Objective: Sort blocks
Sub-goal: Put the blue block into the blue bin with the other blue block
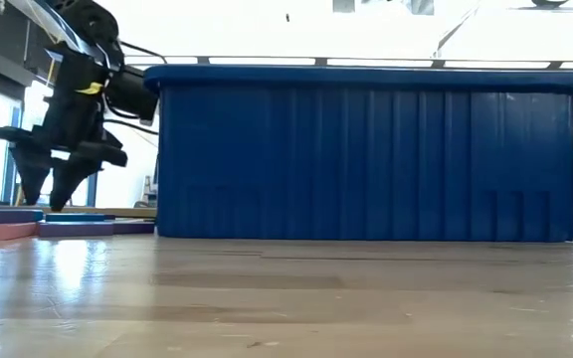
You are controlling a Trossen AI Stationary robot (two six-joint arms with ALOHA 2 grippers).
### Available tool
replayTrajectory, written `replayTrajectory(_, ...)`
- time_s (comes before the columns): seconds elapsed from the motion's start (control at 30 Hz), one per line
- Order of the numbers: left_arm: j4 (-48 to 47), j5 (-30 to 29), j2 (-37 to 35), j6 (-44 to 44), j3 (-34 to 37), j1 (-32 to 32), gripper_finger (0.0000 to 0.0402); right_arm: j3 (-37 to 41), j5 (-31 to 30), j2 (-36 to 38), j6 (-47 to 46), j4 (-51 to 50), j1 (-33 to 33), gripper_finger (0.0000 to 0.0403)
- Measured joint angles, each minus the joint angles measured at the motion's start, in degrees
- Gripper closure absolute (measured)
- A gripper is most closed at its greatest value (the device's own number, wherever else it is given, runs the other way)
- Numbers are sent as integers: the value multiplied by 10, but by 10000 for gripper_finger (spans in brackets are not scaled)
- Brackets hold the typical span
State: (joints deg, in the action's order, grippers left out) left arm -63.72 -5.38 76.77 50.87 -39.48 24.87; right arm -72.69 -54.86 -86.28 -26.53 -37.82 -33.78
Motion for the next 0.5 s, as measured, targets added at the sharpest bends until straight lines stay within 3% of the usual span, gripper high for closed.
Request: replayTrajectory(0.5,-44,-2,-24,-15,-15,14,222,0,2,0,-2,0,0,123)
